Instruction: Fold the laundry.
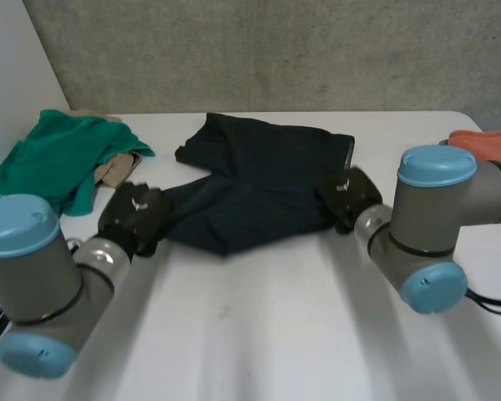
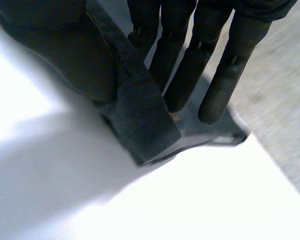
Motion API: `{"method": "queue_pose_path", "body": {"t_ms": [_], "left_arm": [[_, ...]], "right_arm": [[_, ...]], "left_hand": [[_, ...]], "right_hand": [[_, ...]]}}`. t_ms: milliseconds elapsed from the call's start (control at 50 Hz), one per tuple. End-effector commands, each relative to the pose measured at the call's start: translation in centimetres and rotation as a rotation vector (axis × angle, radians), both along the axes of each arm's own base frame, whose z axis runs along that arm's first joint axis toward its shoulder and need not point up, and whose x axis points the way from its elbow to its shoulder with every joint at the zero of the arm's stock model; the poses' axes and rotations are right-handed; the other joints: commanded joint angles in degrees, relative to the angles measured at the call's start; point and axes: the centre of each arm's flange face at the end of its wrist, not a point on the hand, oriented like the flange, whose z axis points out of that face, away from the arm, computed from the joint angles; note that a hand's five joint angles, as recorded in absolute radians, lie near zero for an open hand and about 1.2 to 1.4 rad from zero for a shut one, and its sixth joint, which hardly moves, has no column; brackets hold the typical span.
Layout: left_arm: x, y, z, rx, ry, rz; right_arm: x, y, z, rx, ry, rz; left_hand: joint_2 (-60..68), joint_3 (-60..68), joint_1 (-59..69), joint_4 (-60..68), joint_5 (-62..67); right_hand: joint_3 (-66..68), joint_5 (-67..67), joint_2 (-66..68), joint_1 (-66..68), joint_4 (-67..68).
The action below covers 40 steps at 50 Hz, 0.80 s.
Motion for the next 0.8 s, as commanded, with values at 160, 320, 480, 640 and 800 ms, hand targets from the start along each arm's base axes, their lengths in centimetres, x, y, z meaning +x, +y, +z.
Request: {"method": "queue_pose_path", "body": {"t_ms": [160,320,480,640,800], "left_arm": [[3.9,12.2,3.8,0.318,-0.267,-0.128],[4.9,17.3,7.1,0.429,-0.384,-0.350],[1.1,7.5,8.9,0.065,-0.224,-0.270],[-5.2,-4.5,8.2,-0.249,-0.108,-0.118],[-8.3,-11.3,3.0,-0.240,-0.115,-0.066]], "right_arm": [[-5.5,13.3,4.1,0.354,0.380,0.077],[-7.2,16.6,5.4,0.372,0.444,0.253],[-6.2,7.7,5.2,0.287,0.231,-0.004],[-4.9,-0.2,4.5,-0.006,0.065,-0.226],[-4.0,-5.2,1.7,-0.237,0.020,-0.274]], "left_hand": [[11.3,11.8,13.0,11.0,13.7],[11.3,11.8,13.0,11.0,13.7],[11.3,11.8,13.0,11.0,13.7],[11.3,11.8,13.0,11.0,13.7],[11.3,11.8,13.0,11.0,13.7]], "right_hand": [[11.8,11.6,12.8,17.1,11.2],[11.8,11.6,12.8,17.1,11.2],[11.8,11.6,12.8,17.1,11.2],[11.8,11.6,12.8,17.1,11.2],[11.8,11.6,12.8,17.1,11.2]]}}
